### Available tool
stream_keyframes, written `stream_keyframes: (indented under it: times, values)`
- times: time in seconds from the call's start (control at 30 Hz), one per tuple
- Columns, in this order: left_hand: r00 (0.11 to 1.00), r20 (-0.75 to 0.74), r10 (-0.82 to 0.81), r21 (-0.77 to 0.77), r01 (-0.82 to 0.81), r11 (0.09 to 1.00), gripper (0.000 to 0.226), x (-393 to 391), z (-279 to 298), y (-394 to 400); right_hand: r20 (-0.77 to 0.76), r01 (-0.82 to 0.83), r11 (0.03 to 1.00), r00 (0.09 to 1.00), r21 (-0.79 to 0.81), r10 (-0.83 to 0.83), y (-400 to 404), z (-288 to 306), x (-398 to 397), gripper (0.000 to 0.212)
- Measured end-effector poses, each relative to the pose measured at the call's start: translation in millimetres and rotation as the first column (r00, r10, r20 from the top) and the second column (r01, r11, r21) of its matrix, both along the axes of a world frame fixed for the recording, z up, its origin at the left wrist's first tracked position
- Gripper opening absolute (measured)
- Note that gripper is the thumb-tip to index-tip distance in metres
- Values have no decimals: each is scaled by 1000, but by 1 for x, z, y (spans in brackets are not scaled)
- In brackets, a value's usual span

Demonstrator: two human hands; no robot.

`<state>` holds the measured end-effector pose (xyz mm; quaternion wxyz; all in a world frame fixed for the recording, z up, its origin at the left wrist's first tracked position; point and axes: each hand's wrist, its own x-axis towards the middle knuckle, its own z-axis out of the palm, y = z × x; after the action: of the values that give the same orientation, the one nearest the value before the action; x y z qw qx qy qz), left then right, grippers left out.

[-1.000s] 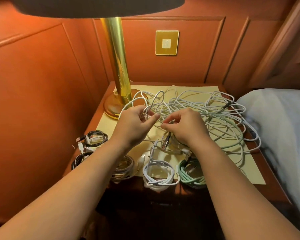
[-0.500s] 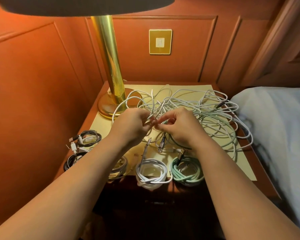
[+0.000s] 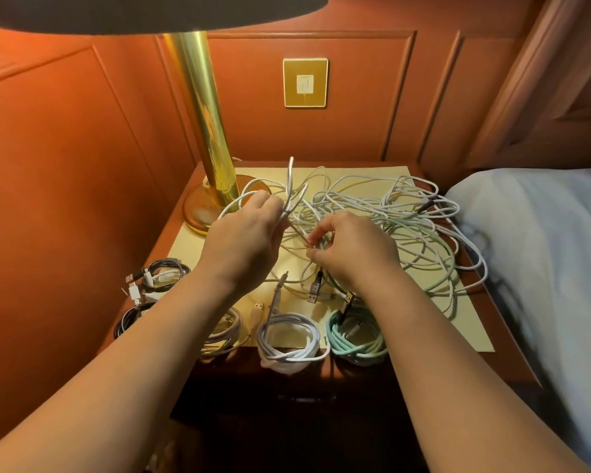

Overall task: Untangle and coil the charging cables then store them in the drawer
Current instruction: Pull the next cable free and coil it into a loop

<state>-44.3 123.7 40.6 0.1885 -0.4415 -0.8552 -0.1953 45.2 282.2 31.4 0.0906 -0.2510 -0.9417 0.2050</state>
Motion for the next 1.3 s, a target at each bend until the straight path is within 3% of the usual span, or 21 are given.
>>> stream_keyframes:
  times: [0.17,0.27,0.33,0.43,0.57,0.7,0.93,1.07,1.3]
  values:
    - [996,83,-28,200,11,980,13,0,7,-5,35,37,999,999,-20,-36,0,1,0,8]
    - [981,191,-24,417,-59,907,13,-3,14,-10,28,33,999,999,-12,-32,1,0,2,9]
    - [974,225,-23,471,-88,878,15,-2,15,-11,19,23,999,1000,-32,-23,3,-1,3,11]
    - [957,283,-62,452,-76,889,17,2,7,-5,35,11,998,999,-67,-9,4,-3,2,13]
    - [957,284,-63,286,-22,958,20,-3,-11,3,36,10,991,999,-133,-5,5,-9,1,15]
    - [939,337,-70,217,-5,976,17,0,-29,11,-3,2,985,1000,-173,-3,7,-12,-3,17]
    - [835,549,-44,285,-138,948,19,-2,-33,20,-46,-58,976,998,-211,50,8,-11,-5,17]
    - [757,649,-75,262,-130,956,23,-4,-30,22,-73,-100,976,994,-191,87,8,-8,-3,15]
    - [714,672,-195,379,-105,919,8,0,-22,19,-158,-77,979,986,-187,47,5,-8,-3,18]
